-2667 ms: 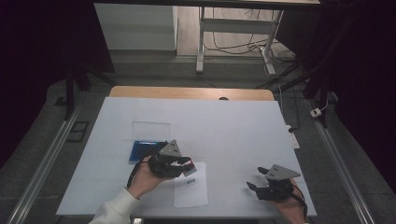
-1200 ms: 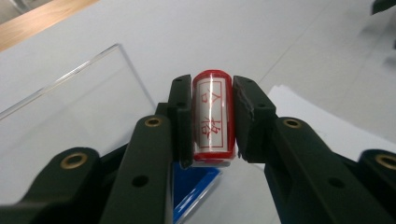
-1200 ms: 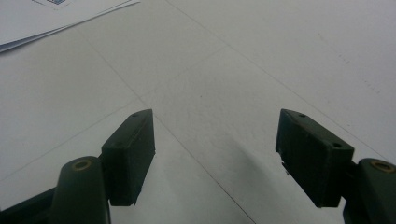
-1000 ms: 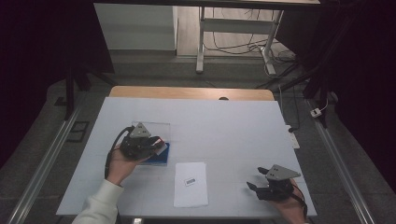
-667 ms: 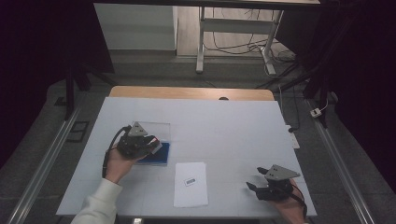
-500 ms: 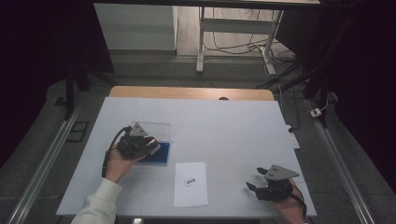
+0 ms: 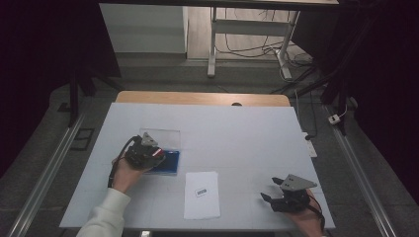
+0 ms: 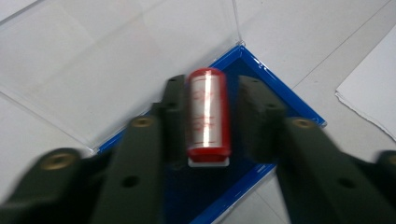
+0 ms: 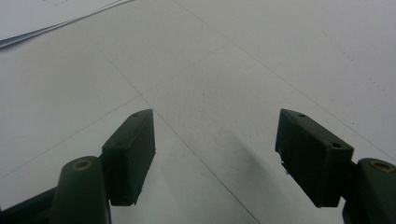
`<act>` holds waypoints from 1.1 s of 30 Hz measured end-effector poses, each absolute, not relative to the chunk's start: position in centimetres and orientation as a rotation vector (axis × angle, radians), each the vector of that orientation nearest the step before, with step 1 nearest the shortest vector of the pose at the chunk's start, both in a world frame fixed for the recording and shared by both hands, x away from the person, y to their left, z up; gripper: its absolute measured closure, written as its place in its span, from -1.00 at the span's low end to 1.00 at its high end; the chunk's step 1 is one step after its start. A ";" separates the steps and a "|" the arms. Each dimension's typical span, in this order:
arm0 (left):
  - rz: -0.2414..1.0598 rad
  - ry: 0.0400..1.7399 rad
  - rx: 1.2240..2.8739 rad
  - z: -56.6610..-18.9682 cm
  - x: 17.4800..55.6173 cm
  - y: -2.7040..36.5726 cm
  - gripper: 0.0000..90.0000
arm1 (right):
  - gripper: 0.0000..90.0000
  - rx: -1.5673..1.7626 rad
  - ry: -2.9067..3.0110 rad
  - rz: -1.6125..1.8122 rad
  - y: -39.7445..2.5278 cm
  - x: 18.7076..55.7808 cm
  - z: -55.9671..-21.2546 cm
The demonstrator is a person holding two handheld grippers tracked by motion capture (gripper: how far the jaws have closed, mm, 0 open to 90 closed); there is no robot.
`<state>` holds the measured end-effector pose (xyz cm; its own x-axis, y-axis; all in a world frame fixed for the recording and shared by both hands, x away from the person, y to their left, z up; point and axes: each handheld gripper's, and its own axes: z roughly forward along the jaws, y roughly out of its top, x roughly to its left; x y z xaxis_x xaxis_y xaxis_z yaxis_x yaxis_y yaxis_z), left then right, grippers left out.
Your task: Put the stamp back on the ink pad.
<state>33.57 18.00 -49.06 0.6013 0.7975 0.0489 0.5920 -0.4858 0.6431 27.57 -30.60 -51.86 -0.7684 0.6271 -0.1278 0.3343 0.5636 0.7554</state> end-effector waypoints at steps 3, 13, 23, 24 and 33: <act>0.499 1.085 2.220 -48.6 33.0 18.0 -0.19 | -0.38 0.784 2.413 1.060 -30.6 27.6 -51.8; 0.475 1.007 2.125 -47.9 28.3 18.6 -0.40 | -0.38 0.792 2.402 1.078 -30.9 27.5 -51.8; 0.414 0.973 2.086 -49.8 24.1 19.1 -0.36 | -0.38 0.795 2.389 1.081 -31.1 27.5 -51.6; 0.415 0.973 2.087 -50.0 23.8 19.1 -0.36 | -0.38 0.795 2.388 1.081 -31.1 27.5 -51.6; 0.383 0.990 2.066 -50.7 22.3 19.9 -0.35 | -0.38 0.793 2.382 1.090 -31.2 27.4 -51.6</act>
<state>22.33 19.90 -50.75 0.6484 0.7586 -0.0645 0.5177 -0.3772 0.7680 27.41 -31.22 -51.61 -0.7582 0.6408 -0.1207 0.3274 0.5342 0.7793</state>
